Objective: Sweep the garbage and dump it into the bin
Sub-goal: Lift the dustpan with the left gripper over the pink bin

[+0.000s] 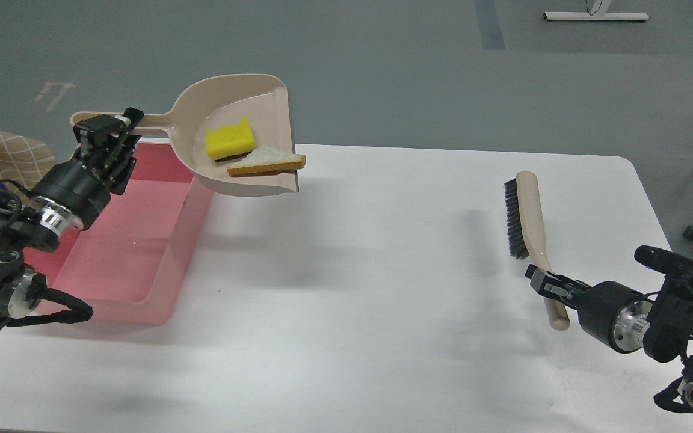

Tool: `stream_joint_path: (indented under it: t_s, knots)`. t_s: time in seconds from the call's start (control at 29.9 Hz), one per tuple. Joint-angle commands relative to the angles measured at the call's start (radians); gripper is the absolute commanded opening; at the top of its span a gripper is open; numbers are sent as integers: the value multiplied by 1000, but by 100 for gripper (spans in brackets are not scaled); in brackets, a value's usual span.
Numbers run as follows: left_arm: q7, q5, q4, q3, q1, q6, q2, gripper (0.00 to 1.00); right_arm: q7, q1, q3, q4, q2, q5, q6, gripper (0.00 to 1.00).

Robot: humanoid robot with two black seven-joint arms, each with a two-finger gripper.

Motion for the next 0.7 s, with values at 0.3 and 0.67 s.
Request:
stream_joint_path:
  t_s: [0.3,0.67]
  knots:
    - [-94,-30,159,1,0,-156,76,0,0,-16,1,4,12,-5,0,17]
    - [-94,-24,331,-47,-5,-283,93,0,0,-9,1,5,8,-5,0,17]
